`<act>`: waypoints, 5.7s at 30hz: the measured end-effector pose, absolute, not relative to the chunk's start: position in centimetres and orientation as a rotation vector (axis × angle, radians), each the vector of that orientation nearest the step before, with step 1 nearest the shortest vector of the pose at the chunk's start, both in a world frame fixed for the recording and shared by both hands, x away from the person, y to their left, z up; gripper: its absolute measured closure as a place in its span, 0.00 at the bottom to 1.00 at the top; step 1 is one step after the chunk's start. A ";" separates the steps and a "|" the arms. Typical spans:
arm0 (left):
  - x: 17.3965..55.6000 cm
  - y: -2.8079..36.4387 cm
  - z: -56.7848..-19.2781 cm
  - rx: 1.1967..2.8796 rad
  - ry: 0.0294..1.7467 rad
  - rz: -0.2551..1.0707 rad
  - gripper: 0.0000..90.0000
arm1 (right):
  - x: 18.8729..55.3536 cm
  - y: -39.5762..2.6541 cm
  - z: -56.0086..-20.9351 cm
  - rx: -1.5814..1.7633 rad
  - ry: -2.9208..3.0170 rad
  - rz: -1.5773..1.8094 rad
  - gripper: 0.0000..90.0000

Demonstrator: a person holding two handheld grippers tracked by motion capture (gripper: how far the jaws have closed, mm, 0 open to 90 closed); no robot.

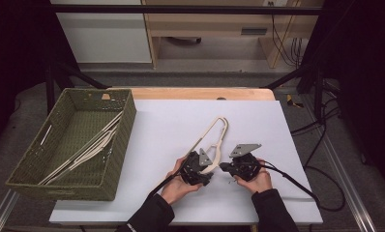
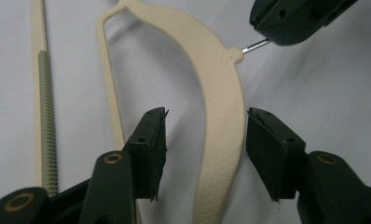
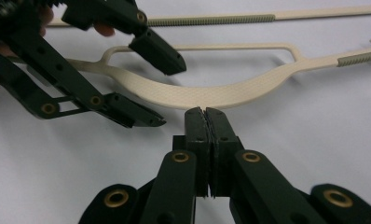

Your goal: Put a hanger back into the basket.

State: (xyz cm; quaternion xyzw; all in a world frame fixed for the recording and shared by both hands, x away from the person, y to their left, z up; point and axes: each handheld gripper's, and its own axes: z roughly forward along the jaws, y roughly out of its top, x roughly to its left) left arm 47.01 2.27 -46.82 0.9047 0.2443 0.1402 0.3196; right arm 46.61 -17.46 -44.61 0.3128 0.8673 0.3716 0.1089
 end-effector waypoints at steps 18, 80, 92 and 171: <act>46.1 2.2 -45.9 2.416 0.549 0.417 0.83 | 46.2 -17.8 -42.7 0.895 2.520 1.178 0.89; 44.6 15.4 -29.7 2.034 0.683 0.593 0.96 | 43.7 -27.7 -38.7 1.084 1.927 1.526 0.04; 44.1 20.0 -24.5 2.034 0.655 0.685 0.96 | 43.7 -27.6 -38.7 1.079 1.941 1.506 0.03; 47.9 39.1 -39.0 2.306 0.913 0.873 0.94 | 44.1 -26.8 -39.4 1.080 1.995 1.455 0.02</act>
